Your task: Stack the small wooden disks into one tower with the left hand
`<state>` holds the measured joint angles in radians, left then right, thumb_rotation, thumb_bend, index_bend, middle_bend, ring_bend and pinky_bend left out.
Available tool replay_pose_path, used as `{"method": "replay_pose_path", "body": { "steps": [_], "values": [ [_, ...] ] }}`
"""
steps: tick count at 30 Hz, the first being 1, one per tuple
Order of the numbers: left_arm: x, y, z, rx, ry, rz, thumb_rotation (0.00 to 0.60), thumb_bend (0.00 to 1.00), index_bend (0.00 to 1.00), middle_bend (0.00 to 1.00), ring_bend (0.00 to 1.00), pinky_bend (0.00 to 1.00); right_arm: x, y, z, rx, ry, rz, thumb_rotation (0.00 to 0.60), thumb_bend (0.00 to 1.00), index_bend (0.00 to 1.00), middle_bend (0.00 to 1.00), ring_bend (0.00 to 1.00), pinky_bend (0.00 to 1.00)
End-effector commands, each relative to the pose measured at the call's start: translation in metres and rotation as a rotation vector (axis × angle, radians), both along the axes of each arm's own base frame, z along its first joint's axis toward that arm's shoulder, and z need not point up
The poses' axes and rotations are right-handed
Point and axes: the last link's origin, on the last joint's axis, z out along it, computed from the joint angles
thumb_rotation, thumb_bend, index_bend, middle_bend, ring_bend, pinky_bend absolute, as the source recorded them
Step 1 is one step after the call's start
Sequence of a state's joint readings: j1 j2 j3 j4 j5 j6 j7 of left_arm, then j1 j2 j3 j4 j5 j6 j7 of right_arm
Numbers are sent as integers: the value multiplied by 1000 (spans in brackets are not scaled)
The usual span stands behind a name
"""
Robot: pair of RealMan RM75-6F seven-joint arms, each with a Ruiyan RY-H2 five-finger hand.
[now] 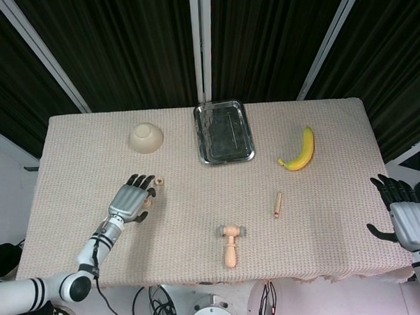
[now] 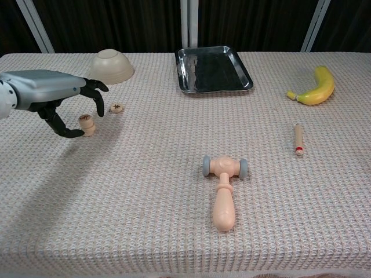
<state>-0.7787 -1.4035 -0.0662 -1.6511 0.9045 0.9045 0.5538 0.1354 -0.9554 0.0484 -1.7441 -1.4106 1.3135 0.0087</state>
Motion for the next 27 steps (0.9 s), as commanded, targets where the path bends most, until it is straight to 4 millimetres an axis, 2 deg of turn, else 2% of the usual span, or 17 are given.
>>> {"method": "replay_pose_path", "body": {
  "steps": [1,27],
  "values": [
    [-1,2,-1,-6,1,9,600,351,296,0,0,0,0,0,1,-2,-1,-1,600,140,0,0,0,0],
    [-13,4,4,-18,33,61,600,367,315,0,0,0,-1,-1,-2,14,3,-9,600,140,0,0,0,0]
  ]
}}
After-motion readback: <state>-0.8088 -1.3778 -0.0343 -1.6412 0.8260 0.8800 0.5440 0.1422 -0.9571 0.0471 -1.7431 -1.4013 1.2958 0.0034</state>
